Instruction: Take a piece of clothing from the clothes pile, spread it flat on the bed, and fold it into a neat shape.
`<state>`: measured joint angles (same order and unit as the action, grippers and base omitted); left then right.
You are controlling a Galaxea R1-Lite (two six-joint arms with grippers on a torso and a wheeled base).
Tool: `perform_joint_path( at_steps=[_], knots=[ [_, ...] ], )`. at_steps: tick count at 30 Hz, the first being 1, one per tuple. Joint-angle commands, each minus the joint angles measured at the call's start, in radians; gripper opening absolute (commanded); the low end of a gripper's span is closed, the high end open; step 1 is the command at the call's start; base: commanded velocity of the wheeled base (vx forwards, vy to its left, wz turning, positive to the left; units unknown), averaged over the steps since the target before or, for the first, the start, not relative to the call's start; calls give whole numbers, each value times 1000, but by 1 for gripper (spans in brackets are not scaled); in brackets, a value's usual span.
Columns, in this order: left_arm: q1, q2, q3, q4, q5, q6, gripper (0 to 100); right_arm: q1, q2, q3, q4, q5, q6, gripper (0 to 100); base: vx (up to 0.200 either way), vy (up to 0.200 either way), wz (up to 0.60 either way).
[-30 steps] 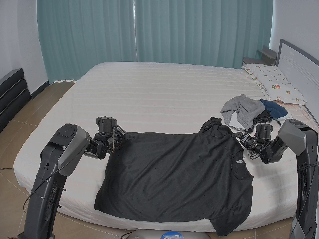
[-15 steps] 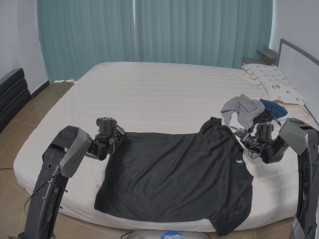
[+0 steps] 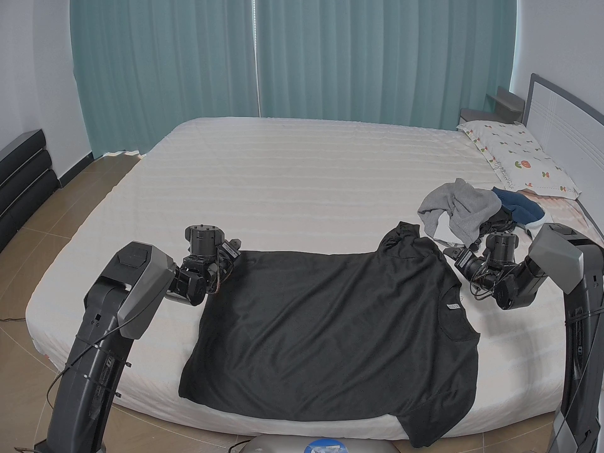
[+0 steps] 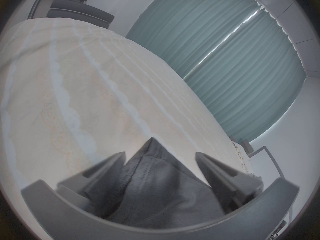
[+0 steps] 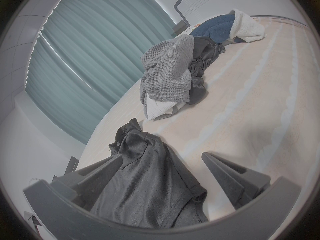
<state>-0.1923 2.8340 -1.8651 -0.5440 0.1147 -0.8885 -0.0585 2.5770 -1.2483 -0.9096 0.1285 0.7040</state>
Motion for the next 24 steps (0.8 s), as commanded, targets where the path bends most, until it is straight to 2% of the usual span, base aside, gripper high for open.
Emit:
perform_joint_path(
  at_steps=[1,10,13,16,24],
  knots=[
    [1,5,-5,15,0,0,0,0,2,0,0,0,0,100,0,0,0],
    [10,8,-45,35,28,-6,0,5,8,-14,-2,0,0,100,0,0,0],
    [27,35,-120,32,106,-12,0,12,15,-26,-12,0,0,100,0,0,0],
    [40,41,-135,26,157,-24,0,19,34,-53,-14,-7,-1,100,0,0,0],
    [51,42,-135,16,160,-50,0,45,91,-161,-5,-21,-11,100,0,0,0]
  ],
)
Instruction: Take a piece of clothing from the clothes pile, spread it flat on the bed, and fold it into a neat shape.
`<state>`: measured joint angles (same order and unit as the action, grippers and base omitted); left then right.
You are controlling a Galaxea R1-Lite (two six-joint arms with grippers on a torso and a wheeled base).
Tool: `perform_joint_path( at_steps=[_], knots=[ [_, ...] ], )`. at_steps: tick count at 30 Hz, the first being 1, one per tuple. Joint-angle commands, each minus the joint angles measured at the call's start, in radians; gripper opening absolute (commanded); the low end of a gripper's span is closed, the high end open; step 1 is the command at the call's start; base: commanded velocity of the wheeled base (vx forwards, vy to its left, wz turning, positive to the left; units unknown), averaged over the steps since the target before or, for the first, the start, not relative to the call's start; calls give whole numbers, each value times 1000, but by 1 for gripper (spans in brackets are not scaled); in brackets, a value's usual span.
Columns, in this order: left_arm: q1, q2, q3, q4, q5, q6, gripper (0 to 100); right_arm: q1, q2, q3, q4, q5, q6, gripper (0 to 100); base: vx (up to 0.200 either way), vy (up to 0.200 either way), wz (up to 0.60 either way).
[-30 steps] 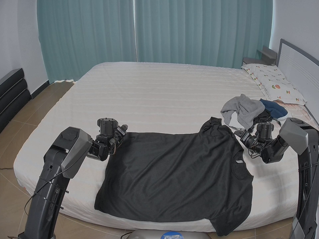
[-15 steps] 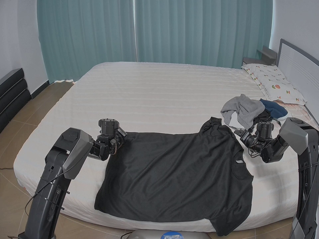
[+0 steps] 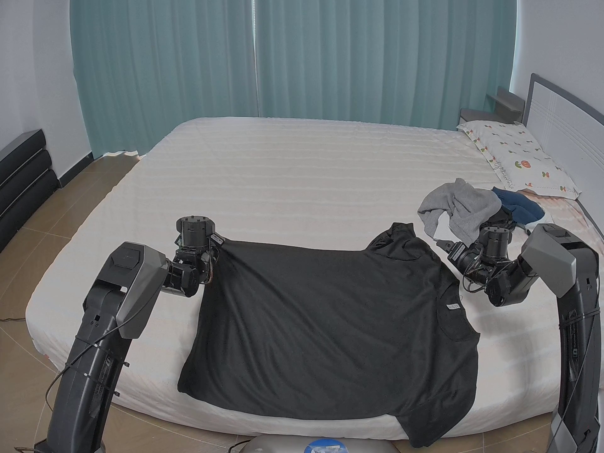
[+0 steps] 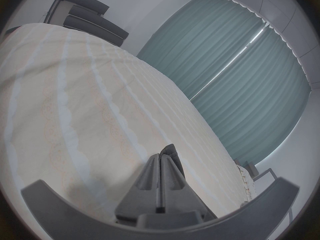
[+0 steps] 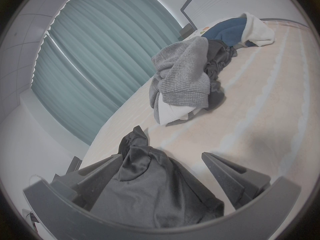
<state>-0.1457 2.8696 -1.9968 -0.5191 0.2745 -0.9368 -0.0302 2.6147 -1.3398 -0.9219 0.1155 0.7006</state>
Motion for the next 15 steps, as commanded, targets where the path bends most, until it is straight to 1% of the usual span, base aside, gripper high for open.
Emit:
perform_joint_path(
  at_steps=[1,2,3,6,10,15],
  knots=[
    [5,8,-3,-13,2,-2,0,21,61,-84,11,-16,-12,100,0,0,0],
    [5,8,-3,-16,2,-2,0,21,64,-90,12,-19,-12,100,0,0,0],
    [5,8,-3,-24,0,-2,0,26,81,-121,21,-37,-27,100,0,0,0],
    [5,10,-3,-22,0,-2,0,46,102,-162,55,-43,-64,100,0,0,0],
    [3,11,-3,-19,0,-2,0,59,148,-233,95,-48,-138,100,0,0,0],
    [3,11,-3,-18,2,-2,0,79,185,-289,120,-74,-171,100,0,0,0]
  ],
)
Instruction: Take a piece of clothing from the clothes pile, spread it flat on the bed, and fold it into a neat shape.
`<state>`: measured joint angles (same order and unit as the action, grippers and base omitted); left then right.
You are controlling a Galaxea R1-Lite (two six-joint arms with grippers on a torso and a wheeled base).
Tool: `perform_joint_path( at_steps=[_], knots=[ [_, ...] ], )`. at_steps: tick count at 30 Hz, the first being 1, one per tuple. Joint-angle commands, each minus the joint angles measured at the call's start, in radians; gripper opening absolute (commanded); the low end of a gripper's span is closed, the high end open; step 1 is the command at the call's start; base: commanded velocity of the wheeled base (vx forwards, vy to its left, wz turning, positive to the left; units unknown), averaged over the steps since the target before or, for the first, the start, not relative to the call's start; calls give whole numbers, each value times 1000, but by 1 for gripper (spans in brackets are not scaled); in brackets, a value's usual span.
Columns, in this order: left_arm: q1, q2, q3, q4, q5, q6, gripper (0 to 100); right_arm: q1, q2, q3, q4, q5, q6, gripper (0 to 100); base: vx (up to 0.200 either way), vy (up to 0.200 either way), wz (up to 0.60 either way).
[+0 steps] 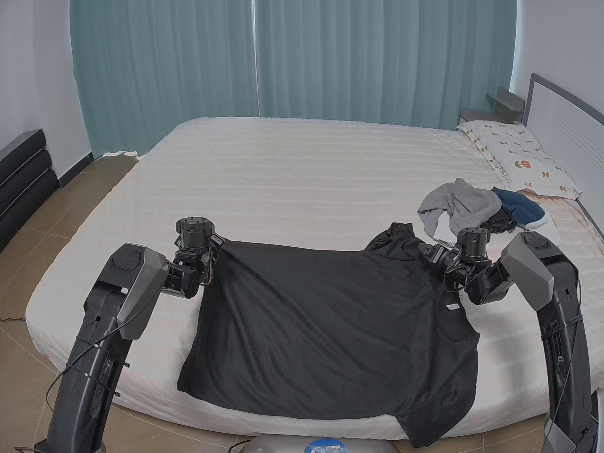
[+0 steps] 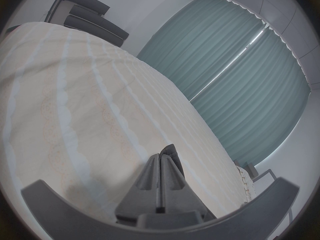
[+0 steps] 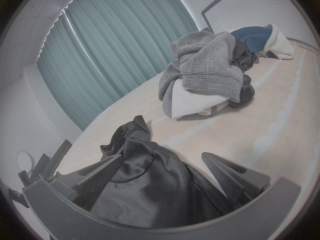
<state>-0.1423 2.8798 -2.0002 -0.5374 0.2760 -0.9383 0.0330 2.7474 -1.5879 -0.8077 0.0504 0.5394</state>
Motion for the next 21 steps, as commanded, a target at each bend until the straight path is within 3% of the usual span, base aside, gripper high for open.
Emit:
perform_joint_path(
  at_steps=[1,4,5,10,21],
  knots=[
    [0,1,0,1,0,0,0,16,64,-80,12,-23,-13,100,0,0,0],
    [0,1,0,2,0,0,0,13,78,-116,31,-38,-15,100,0,0,0],
    [0,1,0,2,0,0,0,12,78,-118,33,-40,-15,0,0,0,0],
    [0,3,0,2,0,0,0,4,86,-138,35,-43,-15,0,0,0,0],
    [0,-1,0,-21,12,1,0,-27,97,-363,5,-146,2,0,0,0,0]
  ],
)
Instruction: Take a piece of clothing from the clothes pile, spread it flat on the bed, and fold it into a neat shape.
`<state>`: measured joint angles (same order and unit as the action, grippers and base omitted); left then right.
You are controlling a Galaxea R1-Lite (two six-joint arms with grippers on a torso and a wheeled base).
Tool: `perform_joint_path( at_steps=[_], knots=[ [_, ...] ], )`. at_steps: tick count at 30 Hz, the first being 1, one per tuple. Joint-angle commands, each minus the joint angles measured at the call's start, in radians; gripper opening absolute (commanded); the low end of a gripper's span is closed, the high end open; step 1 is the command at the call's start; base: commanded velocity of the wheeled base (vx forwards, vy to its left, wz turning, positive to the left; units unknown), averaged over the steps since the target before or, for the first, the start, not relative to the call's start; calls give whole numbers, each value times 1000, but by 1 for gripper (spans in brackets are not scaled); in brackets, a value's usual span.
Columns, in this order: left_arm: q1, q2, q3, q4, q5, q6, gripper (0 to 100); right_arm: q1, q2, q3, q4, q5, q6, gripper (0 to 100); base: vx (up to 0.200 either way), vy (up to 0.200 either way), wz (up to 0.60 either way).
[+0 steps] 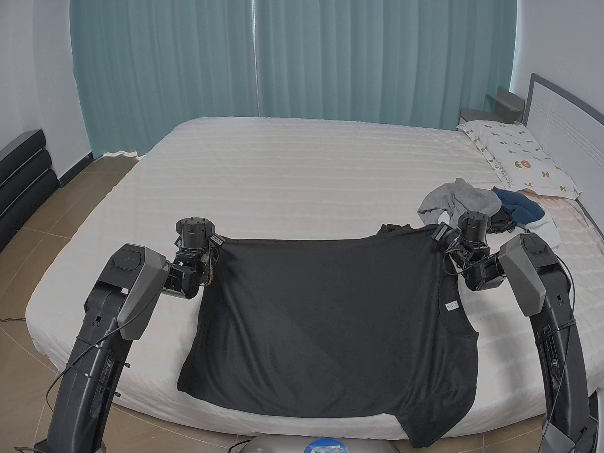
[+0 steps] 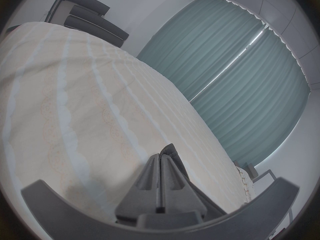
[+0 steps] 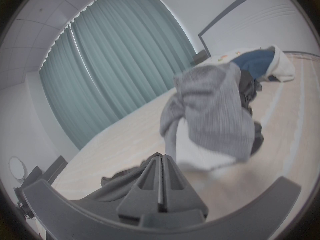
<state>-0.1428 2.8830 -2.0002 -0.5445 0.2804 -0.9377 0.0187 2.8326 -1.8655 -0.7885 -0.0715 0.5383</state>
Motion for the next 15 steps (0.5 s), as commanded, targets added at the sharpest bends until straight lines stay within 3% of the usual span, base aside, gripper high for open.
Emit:
perform_joint_path(
  at_steps=[1,15],
  knots=[
    [0,-2,0,-31,13,0,0,-11,25,-116,-17,-28,3,0,0,0,0],
    [-3,10,0,-38,6,7,0,-2,96,-134,-14,-28,-27,0,0,0,0]
  ],
)
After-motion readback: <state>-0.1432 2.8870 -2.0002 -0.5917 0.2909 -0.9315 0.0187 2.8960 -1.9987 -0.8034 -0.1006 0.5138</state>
